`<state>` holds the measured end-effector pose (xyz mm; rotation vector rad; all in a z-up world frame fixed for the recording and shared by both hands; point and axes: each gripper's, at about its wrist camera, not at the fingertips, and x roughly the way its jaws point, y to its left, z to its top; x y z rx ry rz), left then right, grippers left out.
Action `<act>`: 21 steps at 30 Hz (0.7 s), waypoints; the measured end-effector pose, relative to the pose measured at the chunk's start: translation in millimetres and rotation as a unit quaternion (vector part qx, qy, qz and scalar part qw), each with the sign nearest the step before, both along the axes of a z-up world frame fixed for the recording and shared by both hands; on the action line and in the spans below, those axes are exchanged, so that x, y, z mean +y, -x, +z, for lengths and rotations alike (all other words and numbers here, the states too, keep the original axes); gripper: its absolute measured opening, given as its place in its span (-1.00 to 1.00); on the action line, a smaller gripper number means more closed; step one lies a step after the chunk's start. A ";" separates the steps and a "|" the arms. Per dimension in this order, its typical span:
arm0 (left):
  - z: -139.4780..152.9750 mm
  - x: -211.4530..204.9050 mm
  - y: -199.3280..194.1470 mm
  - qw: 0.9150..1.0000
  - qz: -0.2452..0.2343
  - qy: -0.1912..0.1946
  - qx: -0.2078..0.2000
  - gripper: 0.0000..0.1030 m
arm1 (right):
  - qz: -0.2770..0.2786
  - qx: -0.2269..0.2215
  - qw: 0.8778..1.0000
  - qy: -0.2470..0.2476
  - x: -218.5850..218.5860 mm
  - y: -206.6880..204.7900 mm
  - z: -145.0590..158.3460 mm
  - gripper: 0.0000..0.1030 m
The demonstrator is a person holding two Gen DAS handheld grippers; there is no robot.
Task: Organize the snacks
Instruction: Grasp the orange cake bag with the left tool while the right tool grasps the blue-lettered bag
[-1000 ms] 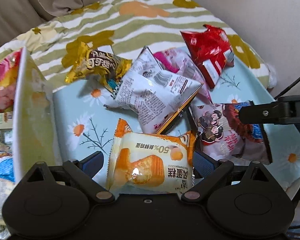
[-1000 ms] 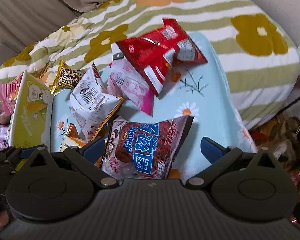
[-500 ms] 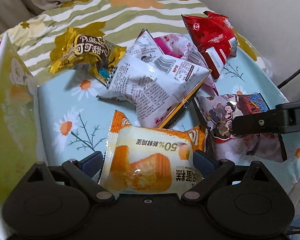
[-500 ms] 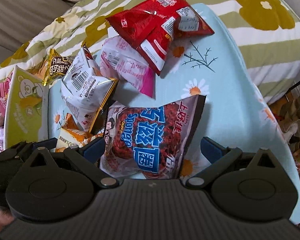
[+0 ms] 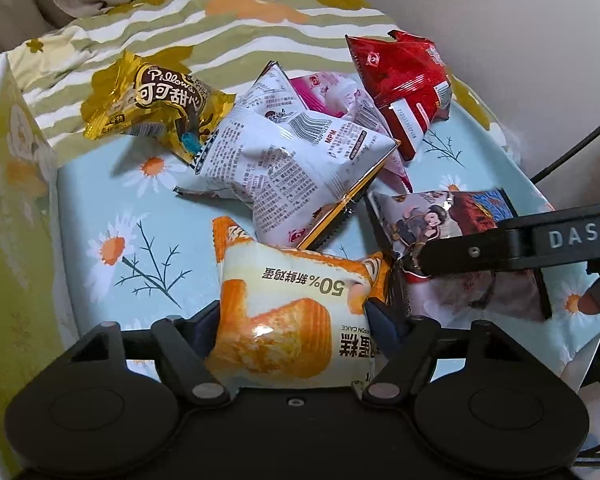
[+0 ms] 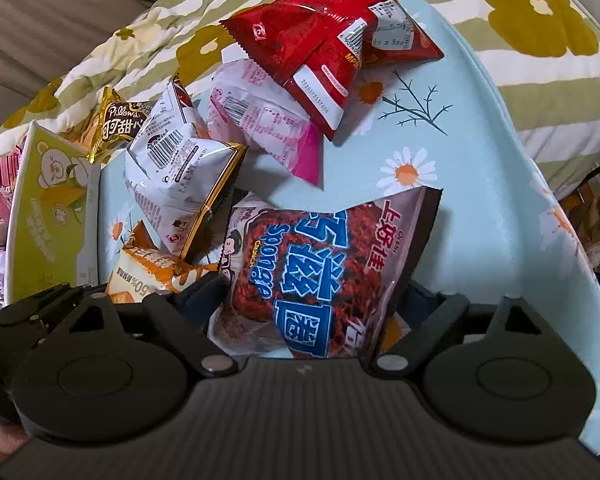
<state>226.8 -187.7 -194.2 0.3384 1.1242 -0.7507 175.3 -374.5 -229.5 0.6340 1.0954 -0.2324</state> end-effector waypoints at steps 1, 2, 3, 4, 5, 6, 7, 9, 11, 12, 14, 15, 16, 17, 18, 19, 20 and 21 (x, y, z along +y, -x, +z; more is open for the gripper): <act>0.7 0.9 0.7 1.000 0.002 0.000 0.000 0.50 | 0.001 -0.001 1.000 -0.002 0.3 0.2 -0.2 0.92; 1.6 2.1 1.3 1.000 0.004 0.000 -0.001 0.49 | 0.000 -0.002 1.000 -0.001 0.5 0.8 0.1 0.88; 3.1 3.3 2.5 1.000 0.006 0.000 -0.002 0.48 | 0.001 -0.004 1.000 0.001 1.1 1.3 0.6 0.84; 4.1 4.6 3.3 1.000 0.008 0.001 -0.003 0.48 | 0.002 -0.007 1.000 0.002 0.9 2.3 1.3 0.78; 5.3 6.2 4.3 1.000 0.010 0.001 -0.003 0.48 | 0.001 -0.010 1.000 0.002 0.8 3.4 2.5 0.75; 6.5 7.7 5.2 1.000 0.012 0.002 -0.003 0.48 | 0.001 -0.012 1.000 0.003 0.8 4.9 3.8 0.73; 8.0 9.5 6.1 1.000 0.015 0.003 -0.003 0.48 | 0.000 -0.014 1.000 0.005 1.0 6.7 5.4 0.72; 11.6 12.1 8.0 1.000 0.020 0.006 -0.006 0.48 | -0.001 -0.020 1.000 0.010 1.1 10.4 10.0 0.69; 16.8 15.0 10.5 1.000 0.026 0.011 -0.008 0.48 | 0.000 -0.026 1.000 0.014 1.4 14.3 16.1 0.69; 20.2 16.3 11.9 0.999 0.028 0.014 -0.011 0.48 | 0.000 -0.030 0.999 0.017 2.0 15.7 19.4 0.68; 28.1 18.8 15.2 0.999 0.033 0.020 -0.019 0.48 | 0.001 -0.039 0.999 0.020 2.1 19.1 26.9 0.68; 32.4 20.1 16.9 0.999 0.035 0.022 -0.023 0.48 | 0.002 -0.044 0.999 0.021 2.4 20.6 30.9 0.67; 37.3 21.6 18.9 0.999 0.039 0.025 -0.029 0.48 | 0.003 -0.050 0.999 0.022 2.8 22.4 35.9 0.67; 42.5 23.4 21.0 0.998 0.042 0.028 -0.034 0.48 | 0.003 -0.055 0.998 0.024 3.3 23.8 40.3 0.67; 47.4 25.4 23.0 0.998 0.046 0.031 -0.039 0.48 | 0.005 -0.061 0.998 0.025 4.3 25.2 45.2 0.67; 53.4 28.3 24.8 0.997 0.051 0.035 -0.044 0.48 | 0.007 -0.067 0.997 0.027 5.4 26.3 51.1 0.67; 59.8 31.6 27.0 0.996 0.056 0.039 -0.050 0.48 | 0.009 -0.073 0.997 0.029 6.5 27.2 56.7 0.67; 65.4 34.8 28.5 0.996 0.060 0.044 -0.055 0.48 | 0.011 -0.079 0.996 0.030 8.0 27.9 62.4 0.67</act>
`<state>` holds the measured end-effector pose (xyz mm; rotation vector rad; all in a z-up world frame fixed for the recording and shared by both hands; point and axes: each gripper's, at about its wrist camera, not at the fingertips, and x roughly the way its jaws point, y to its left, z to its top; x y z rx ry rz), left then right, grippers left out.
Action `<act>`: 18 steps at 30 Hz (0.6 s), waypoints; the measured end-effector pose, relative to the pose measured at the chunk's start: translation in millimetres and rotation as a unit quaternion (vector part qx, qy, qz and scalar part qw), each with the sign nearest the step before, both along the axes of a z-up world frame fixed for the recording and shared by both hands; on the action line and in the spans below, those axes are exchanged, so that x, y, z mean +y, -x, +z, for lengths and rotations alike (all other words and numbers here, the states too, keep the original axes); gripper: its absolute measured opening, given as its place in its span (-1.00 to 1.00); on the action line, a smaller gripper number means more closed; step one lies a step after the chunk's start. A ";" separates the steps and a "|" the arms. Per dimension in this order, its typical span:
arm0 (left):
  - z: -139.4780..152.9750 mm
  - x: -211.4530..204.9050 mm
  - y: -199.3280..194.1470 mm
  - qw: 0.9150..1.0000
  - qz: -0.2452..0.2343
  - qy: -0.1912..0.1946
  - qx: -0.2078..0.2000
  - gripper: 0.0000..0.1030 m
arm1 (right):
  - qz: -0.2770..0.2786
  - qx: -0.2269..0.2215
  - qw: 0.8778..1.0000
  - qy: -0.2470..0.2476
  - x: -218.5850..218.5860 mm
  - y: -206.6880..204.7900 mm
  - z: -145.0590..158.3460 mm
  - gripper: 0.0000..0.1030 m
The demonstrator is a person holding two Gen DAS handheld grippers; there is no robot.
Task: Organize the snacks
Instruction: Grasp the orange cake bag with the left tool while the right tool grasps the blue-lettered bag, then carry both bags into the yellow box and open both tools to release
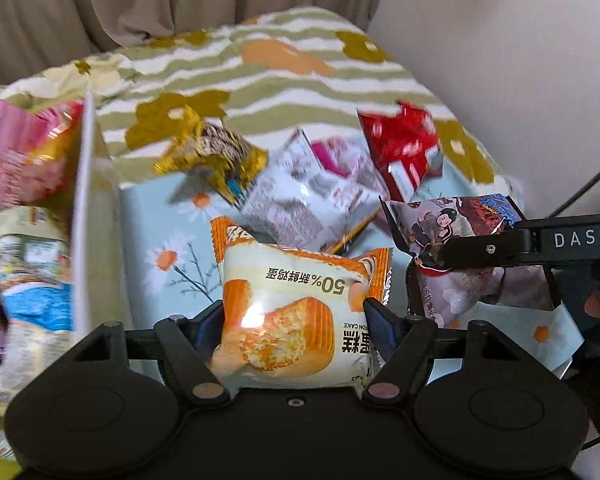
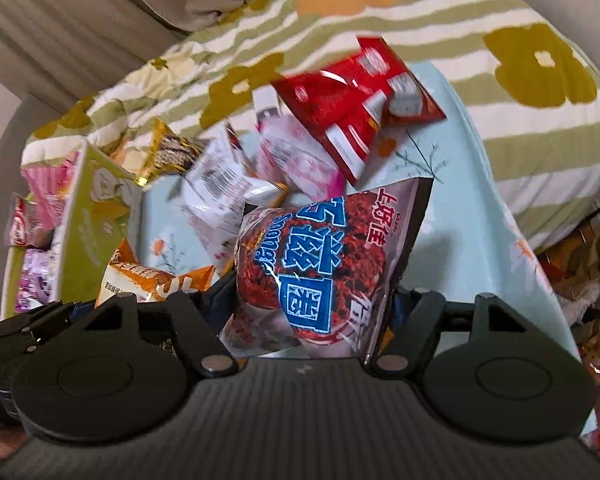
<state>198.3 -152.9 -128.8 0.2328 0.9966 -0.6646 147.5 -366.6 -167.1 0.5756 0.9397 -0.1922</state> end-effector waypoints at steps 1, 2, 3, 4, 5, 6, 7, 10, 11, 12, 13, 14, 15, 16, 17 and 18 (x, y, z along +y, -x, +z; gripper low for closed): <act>6.9 4.1 1.9 1.000 0.006 0.005 -0.006 0.48 | 0.003 -0.007 1.000 0.002 1.6 0.7 6.4 0.67; 14.2 8.4 4.1 1.000 0.013 0.010 -0.013 0.48 | 0.008 -0.013 1.000 0.004 3.6 0.9 13.2 0.67; 20.1 12.0 5.7 1.000 0.018 0.014 -0.017 0.48 | 0.012 -0.020 1.000 0.005 5.0 0.6 19.4 0.67; 26.8 16.9 7.5 0.999 0.026 0.018 -0.023 0.48 | 0.019 -0.026 0.999 0.007 7.4 -0.2 26.2 0.67; 33.8 21.8 9.1 0.999 0.033 0.023 -0.028 0.48 | 0.026 -0.031 0.999 0.009 10.4 -1.3 33.3 0.67; 40.9 26.9 10.5 0.998 0.040 0.028 -0.034 0.48 | 0.032 -0.037 0.999 0.011 13.6 -2.4 39.5 0.67; 47.4 31.6 12.2 0.998 0.047 0.032 -0.039 0.48 | 0.039 -0.044 0.998 0.014 17.2 -3.5 45.8 0.67; 67.9 48.4 16.5 0.995 0.069 0.044 -0.055 0.48 | 0.060 -0.065 0.996 0.018 31.0 -8.3 65.1 0.67; 73.7 53.6 17.4 0.994 0.076 0.047 -0.060 0.48 | 0.066 -0.071 0.995 0.019 36.0 -10.2 70.8 0.67; 79.9 59.9 18.0 0.993 0.083 0.051 -0.064 0.48 | 0.073 -0.078 0.994 0.021 42.3 -12.7 76.9 0.67; 85.8 65.9 18.0 0.992 0.090 0.054 -0.068 0.48 | 0.080 -0.085 0.993 0.022 48.4 -15.0 82.4 0.67; 91.7 72.7 18.0 0.991 0.098 0.057 -0.072 0.48 | 0.086 -0.091 0.992 0.023 54.0 -17.1 86.9 0.67; 97.0 79.4 18.1 0.990 0.105 0.061 -0.076 0.48 | 0.092 -0.097 0.991 0.024 60.1 -19.9 91.8 0.67; 102.8 87.5 18.4 0.988 0.112 0.064 -0.081 0.48 | 0.098 -0.103 0.990 0.024 67.2 -23.3 97.2 0.67; 107.5 93.9 17.7 0.987 0.118 0.066 -0.086 0.48 | 0.104 -0.108 0.988 0.025 73.5 -26.3 101.4 0.67; 112.9 101.7 16.8 0.985 0.126 0.066 -0.092 0.48 | 0.109 -0.112 0.987 0.026 79.6 -29.4 105.0 0.67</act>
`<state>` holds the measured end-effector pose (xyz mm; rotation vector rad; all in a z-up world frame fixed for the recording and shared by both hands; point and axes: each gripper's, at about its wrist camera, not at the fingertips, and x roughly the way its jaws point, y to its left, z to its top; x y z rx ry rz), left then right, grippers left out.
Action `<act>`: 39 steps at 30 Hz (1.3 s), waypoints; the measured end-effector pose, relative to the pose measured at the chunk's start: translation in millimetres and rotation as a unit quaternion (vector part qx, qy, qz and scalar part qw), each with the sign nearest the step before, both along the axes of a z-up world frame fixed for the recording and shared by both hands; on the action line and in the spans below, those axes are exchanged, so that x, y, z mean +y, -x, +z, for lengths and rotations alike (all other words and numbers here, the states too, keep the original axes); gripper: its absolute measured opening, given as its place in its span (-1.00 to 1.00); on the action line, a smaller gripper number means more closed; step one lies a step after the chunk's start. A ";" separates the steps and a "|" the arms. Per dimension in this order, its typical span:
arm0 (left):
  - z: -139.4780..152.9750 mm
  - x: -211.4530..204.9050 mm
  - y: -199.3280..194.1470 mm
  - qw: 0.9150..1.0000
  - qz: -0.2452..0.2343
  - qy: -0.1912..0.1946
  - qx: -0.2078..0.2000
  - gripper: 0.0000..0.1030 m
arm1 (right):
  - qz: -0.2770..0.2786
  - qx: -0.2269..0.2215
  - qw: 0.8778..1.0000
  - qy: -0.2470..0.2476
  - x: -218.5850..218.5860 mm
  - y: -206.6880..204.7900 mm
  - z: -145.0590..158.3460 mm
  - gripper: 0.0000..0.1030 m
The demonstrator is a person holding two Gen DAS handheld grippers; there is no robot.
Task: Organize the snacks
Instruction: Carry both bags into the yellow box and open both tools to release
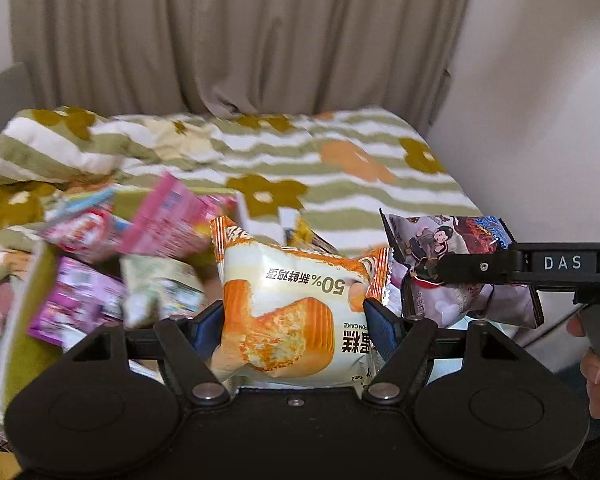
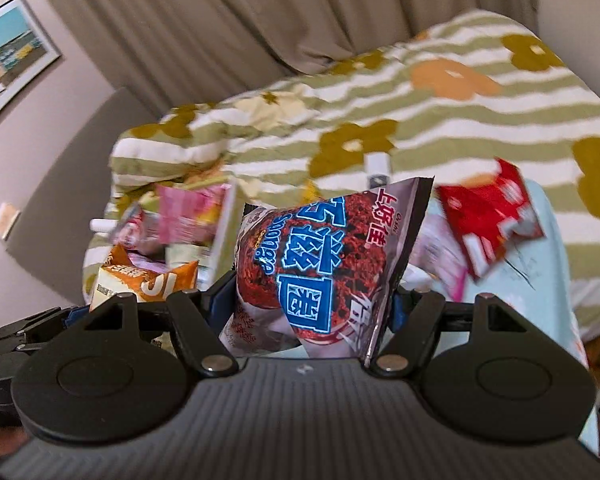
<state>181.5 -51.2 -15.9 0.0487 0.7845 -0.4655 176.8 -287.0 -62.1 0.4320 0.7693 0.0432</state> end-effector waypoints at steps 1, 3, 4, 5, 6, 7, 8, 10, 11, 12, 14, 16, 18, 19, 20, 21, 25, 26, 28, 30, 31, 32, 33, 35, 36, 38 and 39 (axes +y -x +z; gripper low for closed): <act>3.4 7.0 -1.5 1.000 0.008 0.000 -0.005 0.48 | 0.005 -0.004 1.000 0.002 6.6 -3.6 4.0 0.67; 11.4 23.6 -5.4 1.000 0.025 0.003 -0.014 0.48 | 0.016 -0.012 1.000 0.005 19.9 -10.6 11.5 0.67; 14.6 32.1 -7.5 0.999 0.032 0.005 -0.016 0.48 | 0.021 -0.016 1.000 0.006 27.5 -15.1 15.1 0.67; 17.5 40.8 -10.2 0.999 0.041 0.007 -0.019 0.48 | 0.026 -0.020 0.999 0.007 33.7 -18.4 18.1 0.67; 20.0 49.0 -12.2 0.999 0.048 0.007 -0.020 0.48 | 0.030 -0.023 0.999 0.009 41.3 -22.5 21.2 0.67; 22.4 58.8 -15.2 0.998 0.056 0.007 -0.022 0.48 | 0.034 -0.025 0.999 0.010 48.5 -25.6 23.5 0.67; 23.8 67.2 -18.9 0.998 0.063 0.006 -0.023 0.49 | 0.037 -0.027 0.999 0.011 55.3 -29.5 25.4 0.67; 25.0 81.8 -27.6 0.997 0.074 0.005 -0.025 0.49 | 0.043 -0.029 0.999 0.013 69.8 -37.7 27.7 0.67; 25.3 89.4 -32.1 0.996 0.080 0.004 -0.026 0.49 | 0.045 -0.029 0.998 0.013 76.7 -41.7 28.3 0.67; 25.3 95.9 -36.4 0.996 0.084 0.002 -0.026 0.49 | 0.047 -0.029 0.998 0.013 82.8 -45.3 28.2 0.67; 22.1 108.0 -47.2 0.996 0.089 -0.002 -0.025 0.49 | 0.051 -0.026 0.998 0.013 96.8 -56.0 26.8 0.67; 16.4 119.0 -58.6 0.996 0.091 -0.008 -0.020 0.49 | 0.053 -0.021 0.998 0.013 110.1 -66.9 23.6 0.67; 9.0 128.6 -70.5 0.996 0.090 -0.012 -0.011 0.50 | 0.055 -0.013 0.998 0.014 123.4 -78.4 18.4 0.67; 4.3 133.2 -77.0 0.996 0.088 -0.012 -0.004 0.50 | 0.055 -0.009 0.998 0.015 129.0 -84.1 15.1 0.67; -1.2 136.4 -83.4 0.996 0.085 -0.012 0.003 0.50 | 0.054 -0.005 0.998 0.017 134.3 -88.1 12.4 0.67; -6.5 138.6 -88.1 0.996 0.083 -0.012 0.009 0.50 | 0.052 -0.002 0.998 0.019 139.1 -92.6 9.3 0.67; -30.5 143.1 -107.4 0.997 0.064 -0.006 0.040 0.50 | 0.040 0.013 0.999 0.032 155.1 -108.9 -2.7 0.67; -35.8 143.0 -111.3 0.997 0.058 -0.004 0.046 0.50 | 0.036 0.017 0.999 0.035 158.2 -112.2 -5.7 0.67; -44.9 142.6 -117.5 0.997 0.052 -0.005 0.058 0.56 | 0.030 0.024 0.998 0.041 163.3 -118.5 -11.5 0.67; -51.5 142.0 -121.4 0.996 0.057 -0.014 0.070 0.83 | 0.025 0.029 0.998 0.048 166.1 -122.3 -15.8 0.67; -53.3 142.3 -121.9 0.995 0.064 -0.024 0.070 0.89 | 0.023 0.031 0.998 0.054 168.1 -123.2 -17.5 0.67; -53.9 143.8 -121.3 0.995 0.066 -0.030 0.067 0.90 | 0.022 0.033 0.997 0.060 169.2 -124.5 -19.0 0.67; -53.3 145.3 -119.4 0.995 0.063 -0.031 0.063 0.90 | 0.021 0.035 0.997 0.066 170.1 -125.2 -20.2 0.67; -50.6 150.0 -115.0 0.996 0.060 -0.025 0.057 0.90 | 0.022 0.039 0.997 0.068 171.7 -127.9 -22.4 0.68; -48.5 152.3 -112.9 0.996 0.062 -0.022 0.055 0.90 | 0.023 0.040 0.997 0.066 171.5 -129.5 -22.9 0.68; -45.3 156.3 -110.1 0.996 0.071 -0.017 0.056 0.90 | 0.031 0.041 0.997 0.061 172.4 -132.8 -23.3 0.68; -44.3 157.8 -110.0 0.995 0.075 -0.016 0.057 0.90 | 0.036 0.040 0.997 0.060 172.8 -134.4 -22.7 0.68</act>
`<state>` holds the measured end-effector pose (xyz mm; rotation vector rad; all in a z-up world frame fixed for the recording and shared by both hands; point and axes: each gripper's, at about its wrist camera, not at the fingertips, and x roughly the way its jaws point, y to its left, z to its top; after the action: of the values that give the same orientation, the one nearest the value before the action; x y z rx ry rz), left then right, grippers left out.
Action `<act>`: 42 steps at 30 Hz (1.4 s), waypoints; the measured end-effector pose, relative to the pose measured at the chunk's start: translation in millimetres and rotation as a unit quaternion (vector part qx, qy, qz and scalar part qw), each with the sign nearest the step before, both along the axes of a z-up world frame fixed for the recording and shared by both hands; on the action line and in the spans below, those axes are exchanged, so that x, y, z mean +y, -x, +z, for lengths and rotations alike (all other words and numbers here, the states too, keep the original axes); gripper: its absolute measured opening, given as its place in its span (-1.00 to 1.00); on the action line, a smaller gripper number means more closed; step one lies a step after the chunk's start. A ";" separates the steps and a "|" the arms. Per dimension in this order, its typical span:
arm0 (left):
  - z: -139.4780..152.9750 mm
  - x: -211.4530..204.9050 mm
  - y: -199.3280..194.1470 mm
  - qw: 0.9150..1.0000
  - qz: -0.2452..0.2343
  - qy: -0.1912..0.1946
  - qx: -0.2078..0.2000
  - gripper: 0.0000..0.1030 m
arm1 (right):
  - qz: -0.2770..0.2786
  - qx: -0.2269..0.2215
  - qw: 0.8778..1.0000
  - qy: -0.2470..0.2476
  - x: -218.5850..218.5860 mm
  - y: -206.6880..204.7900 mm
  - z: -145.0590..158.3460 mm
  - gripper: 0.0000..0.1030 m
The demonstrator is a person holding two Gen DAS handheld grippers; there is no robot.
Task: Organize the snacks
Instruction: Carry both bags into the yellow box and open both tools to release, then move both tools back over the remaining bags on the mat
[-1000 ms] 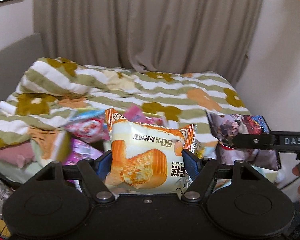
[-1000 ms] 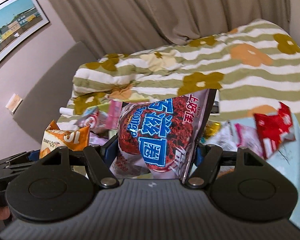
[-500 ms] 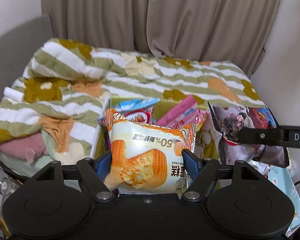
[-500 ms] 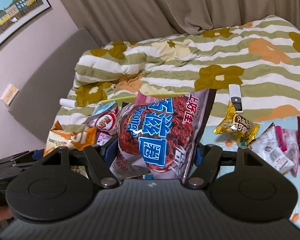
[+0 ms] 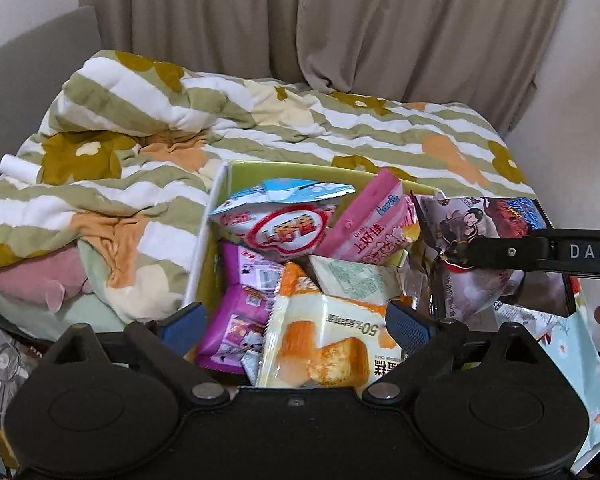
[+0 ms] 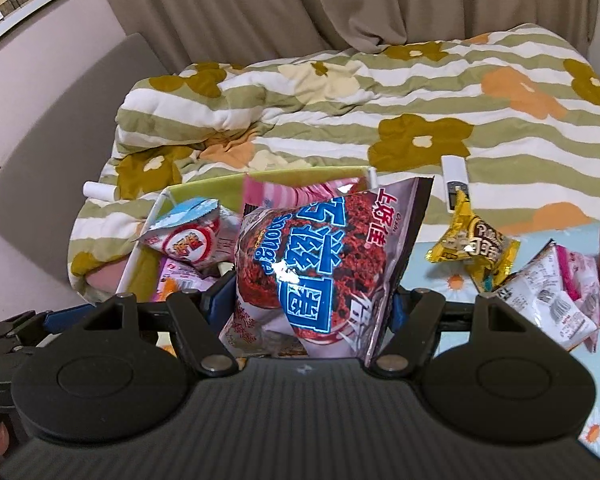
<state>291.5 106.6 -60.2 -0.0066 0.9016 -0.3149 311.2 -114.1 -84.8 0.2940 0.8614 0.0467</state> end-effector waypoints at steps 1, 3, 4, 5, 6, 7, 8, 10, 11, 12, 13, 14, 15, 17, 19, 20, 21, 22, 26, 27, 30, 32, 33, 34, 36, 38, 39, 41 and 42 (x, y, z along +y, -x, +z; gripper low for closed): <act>1.2 1.2 0.6 1.000 0.006 0.000 0.000 0.90 | 0.005 -0.001 1.000 -0.001 0.8 -1.5 1.1 0.68; 4.0 3.6 1.4 1.000 0.015 0.000 -0.001 0.90 | 0.013 -0.002 1.000 -0.004 2.1 -6.3 3.6 0.69; 5.5 4.1 1.2 1.000 0.018 -0.001 -0.002 0.90 | 0.017 -0.003 1.000 -0.008 2.8 -9.4 5.2 0.69; 6.5 4.4 0.9 1.000 0.020 -0.003 -0.003 0.90 | 0.019 -0.003 1.000 -0.011 3.3 -11.8 6.1 0.69; 7.3 6.3 -0.4 1.000 0.023 -0.004 -0.005 0.90 | 0.022 -0.003 1.000 -0.014 4.1 -15.3 6.8 0.69; 8.5 7.5 -1.1 1.000 0.026 -0.005 -0.007 0.90 | 0.023 -0.003 1.000 -0.017 5.0 -19.1 7.3 0.70; 9.7 7.9 -1.4 0.999 0.030 -0.007 -0.009 0.90 | 0.025 -0.004 1.000 -0.019 5.6 -22.0 7.2 0.71; 10.7 6.8 -1.5 0.999 0.034 -0.009 -0.011 0.90 | 0.025 -0.004 0.999 -0.027 6.5 -28.3 4.9 0.74; 10.5 6.3 -1.6 0.999 0.035 -0.010 -0.012 0.90 | 0.023 -0.002 0.999 -0.032 6.1 -31.1 2.6 0.88; 9.9 5.7 -1.4 0.999 0.036 -0.013 -0.012 0.90 | 0.019 0.000 0.999 -0.038 4.8 -33.4 0.3 1.00; 9.0 5.0 -0.9 0.999 0.034 -0.016 -0.011 0.90 | 0.016 0.000 0.999 -0.043 4.1 -34.5 -2.3 1.00; 8.1 4.4 -0.4 0.999 0.034 -0.019 -0.010 0.90 | 0.012 -0.004 0.999 -0.044 3.6 -33.2 -3.7 1.00; 7.2 3.5 0.6 0.999 0.033 -0.024 -0.011 0.90 | 0.015 -0.005 0.999 -0.040 3.3 -31.4 -4.9 1.00; 5.3 2.6 2.6 0.999 0.033 -0.032 -0.013 0.90 | 0.019 -0.014 0.999 -0.028 4.3 -25.9 -6.3 1.00; 3.2 2.3 4.4 0.999 0.032 -0.031 -0.012 0.90 | 0.019 -0.019 1.000 -0.017 5.2 -21.2 -7.2 1.00; 2.5 2.5 5.4 0.999 0.032 -0.029 -0.011 0.90 | 0.020 -0.020 1.000 -0.012 5.4 -19.2 -7.7 1.00; 2.3 2.7 6.1 0.999 0.032 -0.027 -0.010 0.90 | 0.020 -0.020 1.000 -0.011 5.8 -17.1 -8.1 1.00; 2.7 3.2 6.6 0.999 0.031 -0.026 -0.011 0.90 | 0.021 -0.020 1.000 -0.010 5.3 -15.2 -8.5 1.00; 9.0 2.7 10.6 0.999 0.027 -0.028 -0.020 0.90 | 0.023 -0.022 0.999 -0.016 4.7 -7.1 -5.4 1.00; 11.3 2.8 12.1 0.999 0.026 -0.028 -0.023 0.90 | 0.023 -0.024 0.999 -0.018 5.2 -4.7 -4.1 1.00; 19.5 2.9 18.7 0.999 0.023 -0.029 -0.036 0.90 | 0.022 -0.028 0.999 -0.021 4.9 3.5 2.3 1.00; 25.1 2.7 24.0 0.998 0.019 -0.031 -0.047 0.90 | 0.020 -0.032 0.999 -0.021 5.5 9.2 7.9 1.00; 28.5 2.7 27.1 0.998 0.017 -0.033 -0.053 0.90 | 0.020 -0.034 0.999 -0.021 5.4 12.2 10.5 1.00; 31.1 1.9 30.6 0.998 0.016 -0.034 -0.058 0.90 | 0.018 -0.037 0.999 -0.021 4.8 16.6 13.7 1.00; 36.2 1.3 35.3 0.997 0.011 -0.035 -0.069 0.90 | 0.014 -0.046 0.999 -0.019 3.0 25.3 19.7 1.00; 41.5 -1.5 39.6 0.996 0.004 -0.035 -0.079 0.90 | 0.004 -0.055 0.998 -0.013 -0.6 35.7 26.7 1.00; 44.0 -3.6 41.3 0.996 -0.002 -0.033 -0.082 0.90 | -0.003 -0.060 0.998 -0.011 -3.2 41.1 30.2 1.00; 48.2 -9.8 45.1 0.996 -0.017 -0.025 -0.087 0.90 | -0.017 -0.069 0.997 -0.010 -12.5 52.5 37.0 1.00; 50.2 -14.1 46.8 0.996 -0.025 -0.021 -0.089 0.90 | -0.024 -0.073 0.997 -0.009 -18.6 57.6 39.8 1.00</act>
<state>244.7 92.4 -10.1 0.0815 0.7321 -0.3376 253.5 -132.8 -44.9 0.3238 0.7098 0.0305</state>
